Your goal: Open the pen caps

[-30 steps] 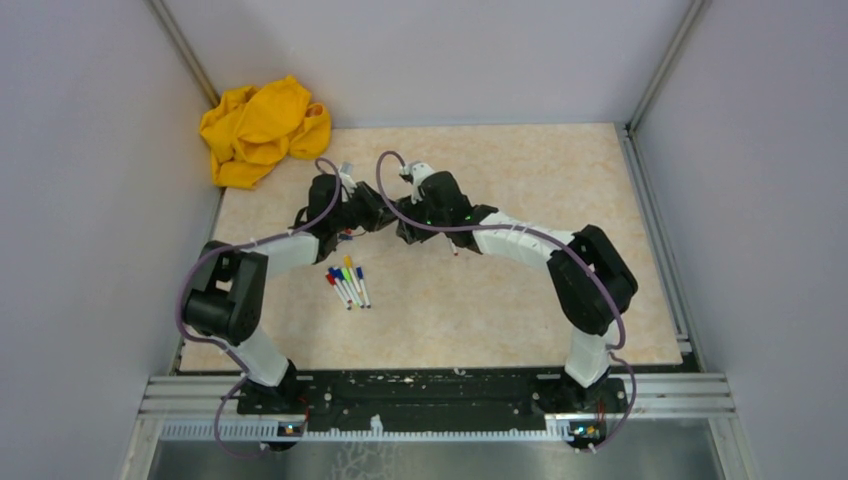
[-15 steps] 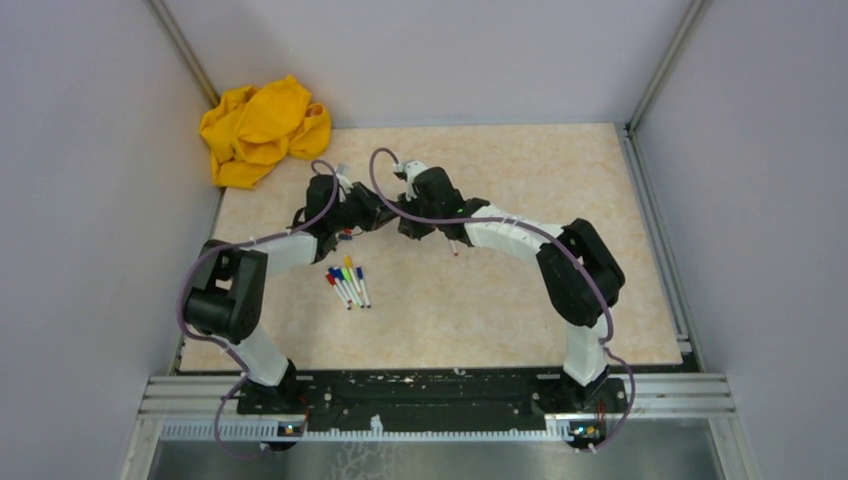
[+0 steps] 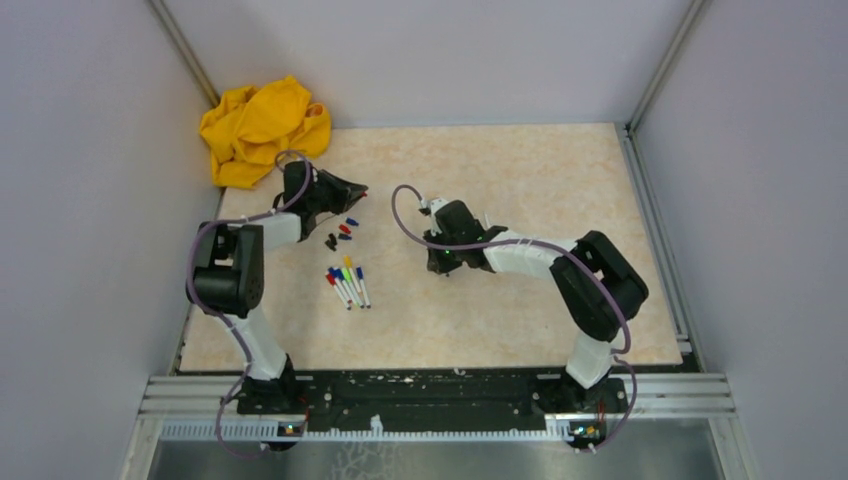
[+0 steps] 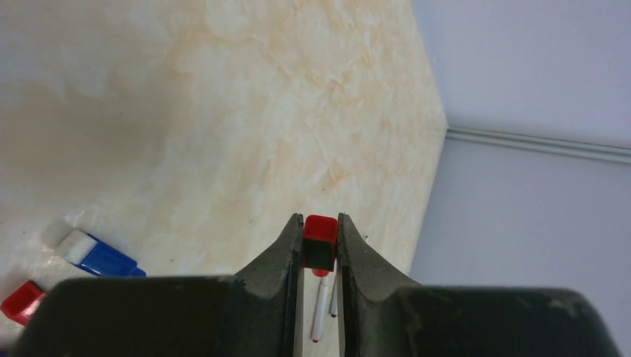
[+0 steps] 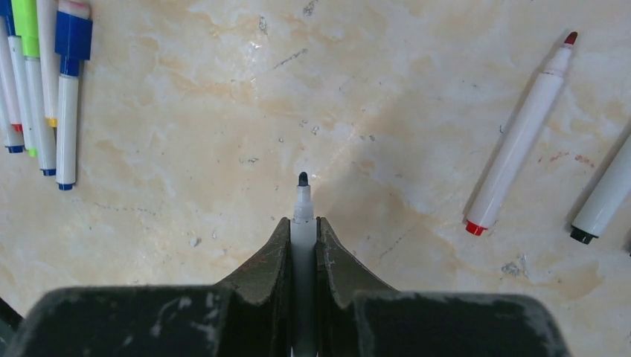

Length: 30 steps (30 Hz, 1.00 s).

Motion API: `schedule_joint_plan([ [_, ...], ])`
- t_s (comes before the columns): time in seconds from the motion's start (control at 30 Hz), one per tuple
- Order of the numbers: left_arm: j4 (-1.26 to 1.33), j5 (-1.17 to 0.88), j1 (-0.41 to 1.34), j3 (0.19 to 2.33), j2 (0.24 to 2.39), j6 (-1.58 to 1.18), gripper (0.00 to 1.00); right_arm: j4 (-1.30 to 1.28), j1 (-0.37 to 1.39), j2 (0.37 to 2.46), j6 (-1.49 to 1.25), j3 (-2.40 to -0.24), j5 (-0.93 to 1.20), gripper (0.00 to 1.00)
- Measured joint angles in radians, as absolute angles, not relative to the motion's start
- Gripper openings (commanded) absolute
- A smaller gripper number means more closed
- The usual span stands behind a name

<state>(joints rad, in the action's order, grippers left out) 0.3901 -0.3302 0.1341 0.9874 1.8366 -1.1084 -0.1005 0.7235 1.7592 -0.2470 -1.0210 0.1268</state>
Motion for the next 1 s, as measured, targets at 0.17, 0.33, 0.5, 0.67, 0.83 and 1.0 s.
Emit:
schedule_joint_plan([
  [0.17,0.357,-0.314,0.14,0.989,1.837,-1.071,0.0,-0.1,0.723,1.72,-0.248,-1.008,0.101,0.0],
  [0.33,0.255,-0.256,0.157,1.005,1.836,-0.996,0.05,-0.099,0.723,1.708,-0.245,-1.023,0.018,0.0],
  [0.5,0.143,-0.144,0.179,1.013,1.836,-0.922,0.09,-0.098,0.723,1.717,-0.236,-1.045,-0.083,0.0],
  [0.67,0.044,-0.048,0.218,1.063,1.836,-0.866,0.11,-0.088,0.722,1.768,-0.228,-1.085,-0.154,0.0],
  [0.83,-0.006,0.006,0.236,1.077,1.836,-0.84,0.25,-0.073,0.719,1.817,-0.227,-1.101,-0.179,0.0],
  [1.0,-0.034,0.026,0.236,1.077,1.837,-0.832,0.41,-0.068,0.716,1.845,-0.226,-1.102,-0.204,0.0],
])
